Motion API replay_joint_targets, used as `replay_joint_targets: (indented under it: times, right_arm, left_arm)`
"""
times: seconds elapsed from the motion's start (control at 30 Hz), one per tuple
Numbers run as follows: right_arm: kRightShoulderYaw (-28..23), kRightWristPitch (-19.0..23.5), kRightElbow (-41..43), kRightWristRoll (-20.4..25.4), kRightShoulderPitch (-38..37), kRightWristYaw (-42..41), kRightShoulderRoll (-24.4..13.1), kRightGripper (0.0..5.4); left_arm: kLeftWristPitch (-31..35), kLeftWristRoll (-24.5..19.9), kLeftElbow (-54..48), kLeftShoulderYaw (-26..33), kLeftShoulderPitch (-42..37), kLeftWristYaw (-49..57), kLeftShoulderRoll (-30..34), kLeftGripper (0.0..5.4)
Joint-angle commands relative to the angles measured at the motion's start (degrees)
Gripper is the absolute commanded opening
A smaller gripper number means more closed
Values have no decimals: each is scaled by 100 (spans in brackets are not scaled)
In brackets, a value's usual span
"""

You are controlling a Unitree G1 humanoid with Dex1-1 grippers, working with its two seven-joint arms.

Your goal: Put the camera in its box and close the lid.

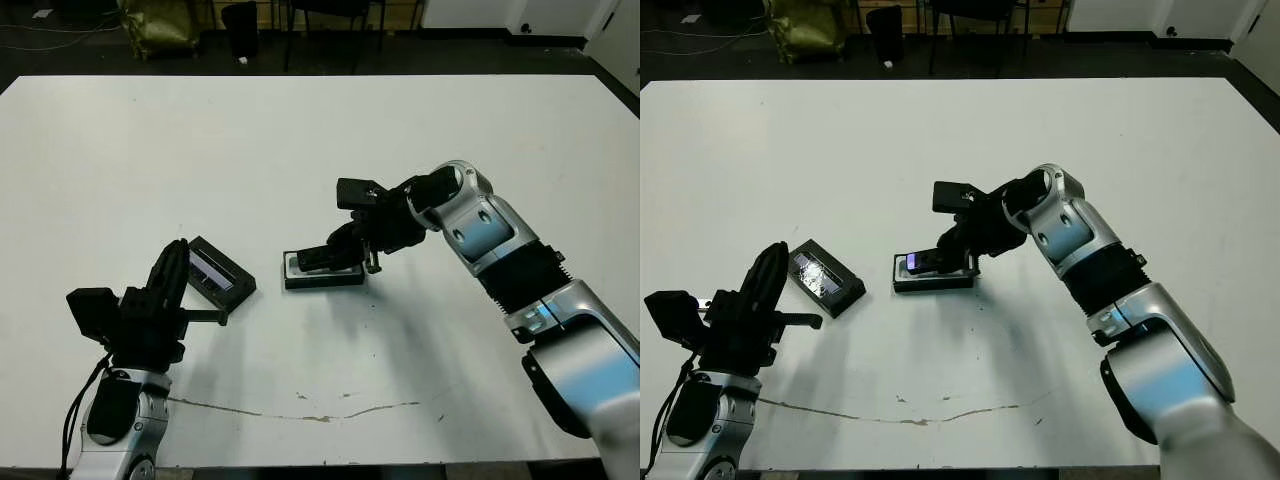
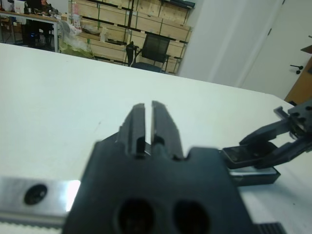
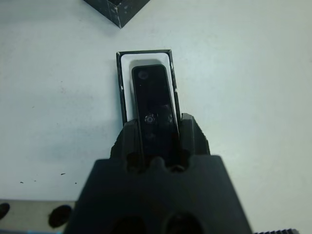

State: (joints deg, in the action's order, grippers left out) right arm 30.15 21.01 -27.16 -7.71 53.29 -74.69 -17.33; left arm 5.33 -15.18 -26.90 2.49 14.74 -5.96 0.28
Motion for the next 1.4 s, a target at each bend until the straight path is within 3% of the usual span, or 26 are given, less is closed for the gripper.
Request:
replay_joint_targets:
  times: [0.03,0.5,1.4]
  right_arm:
    - [36,52,-93,1,60,-48,53,46]
    - [157,504,140,-117,40,64,120,46]
    - [466,430,444,-384,12,178,159,46]
  left_arm:
    - [124,58,-1,-18,75,52,33,0]
    - [65,82,48,-13,76,4,54,0]
    - [-100,168,126,-67,139,13,-3,0]
